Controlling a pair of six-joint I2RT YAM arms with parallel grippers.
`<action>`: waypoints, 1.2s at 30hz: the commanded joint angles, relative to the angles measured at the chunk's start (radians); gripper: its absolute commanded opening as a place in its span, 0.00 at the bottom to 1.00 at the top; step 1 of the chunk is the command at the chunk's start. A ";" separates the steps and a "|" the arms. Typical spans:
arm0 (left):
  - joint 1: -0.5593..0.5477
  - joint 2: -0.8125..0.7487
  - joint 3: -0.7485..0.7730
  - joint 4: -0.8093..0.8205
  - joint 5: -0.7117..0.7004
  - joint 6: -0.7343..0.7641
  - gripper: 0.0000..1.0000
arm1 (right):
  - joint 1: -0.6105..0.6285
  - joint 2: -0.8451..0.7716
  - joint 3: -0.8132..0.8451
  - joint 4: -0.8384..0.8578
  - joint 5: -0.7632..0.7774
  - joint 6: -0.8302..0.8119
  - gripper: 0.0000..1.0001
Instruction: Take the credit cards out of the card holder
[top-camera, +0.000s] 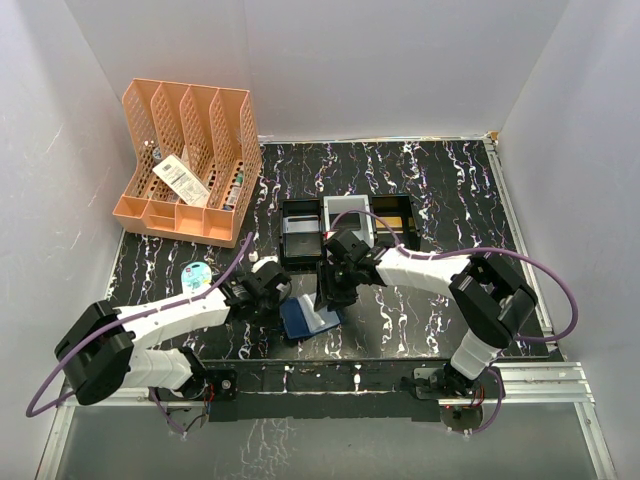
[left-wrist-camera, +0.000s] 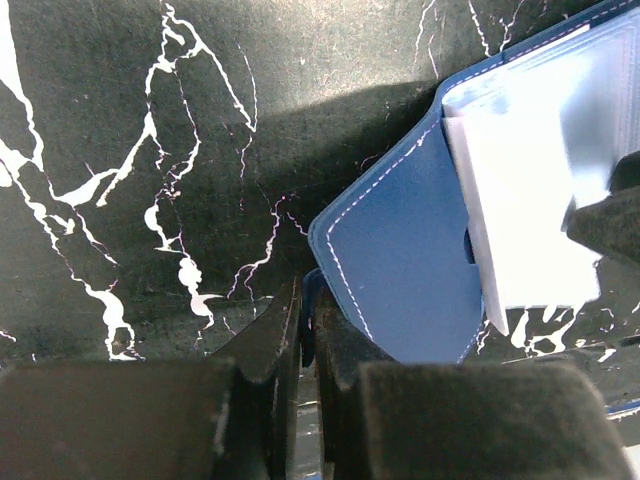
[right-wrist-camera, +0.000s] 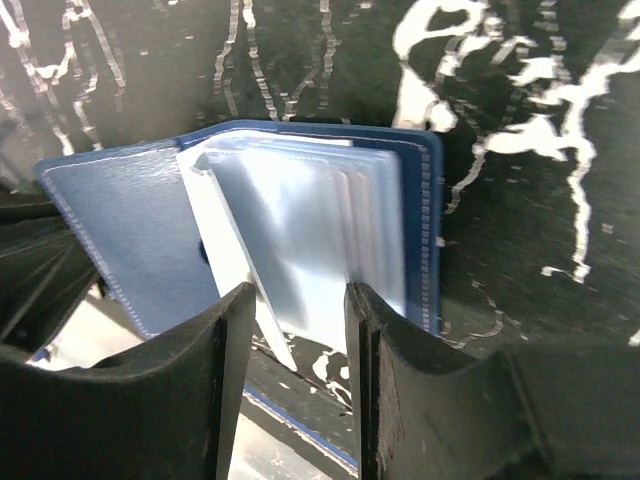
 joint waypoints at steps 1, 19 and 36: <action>-0.001 0.020 0.036 0.012 0.024 0.011 0.00 | 0.009 -0.016 -0.027 0.169 -0.151 0.031 0.38; -0.001 -0.005 0.011 0.020 0.014 -0.012 0.00 | 0.014 0.001 -0.075 0.432 -0.396 0.164 0.39; -0.001 -0.115 0.005 -0.106 -0.055 -0.111 0.27 | 0.050 0.101 -0.148 0.602 -0.383 0.267 0.40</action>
